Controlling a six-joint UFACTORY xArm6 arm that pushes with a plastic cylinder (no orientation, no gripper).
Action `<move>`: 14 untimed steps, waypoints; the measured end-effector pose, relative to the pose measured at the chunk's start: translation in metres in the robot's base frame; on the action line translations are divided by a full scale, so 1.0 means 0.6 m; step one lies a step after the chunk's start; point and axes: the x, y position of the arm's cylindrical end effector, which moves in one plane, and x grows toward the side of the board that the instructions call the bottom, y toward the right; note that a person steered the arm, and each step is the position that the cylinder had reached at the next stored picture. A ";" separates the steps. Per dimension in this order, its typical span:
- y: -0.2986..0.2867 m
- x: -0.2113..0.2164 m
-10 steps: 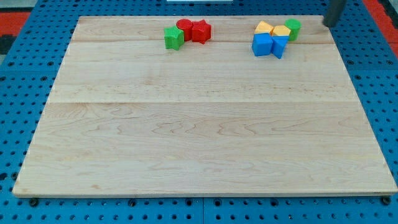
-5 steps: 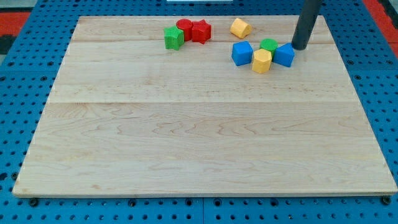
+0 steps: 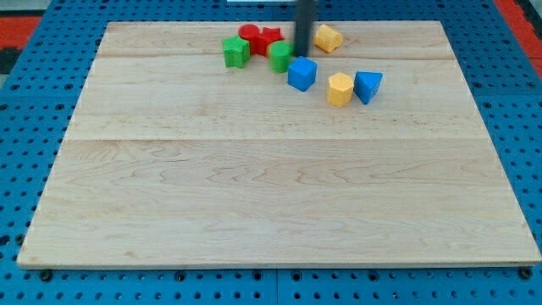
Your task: Take the green circle to the top left corner of the board
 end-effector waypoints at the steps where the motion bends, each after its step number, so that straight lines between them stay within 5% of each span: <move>1: -0.152 0.019; 6: 0.115 0.030; 7: 0.082 0.082; 9: -0.226 0.098; 11: -0.150 0.237; 13: -0.373 0.074; 14: -0.357 0.153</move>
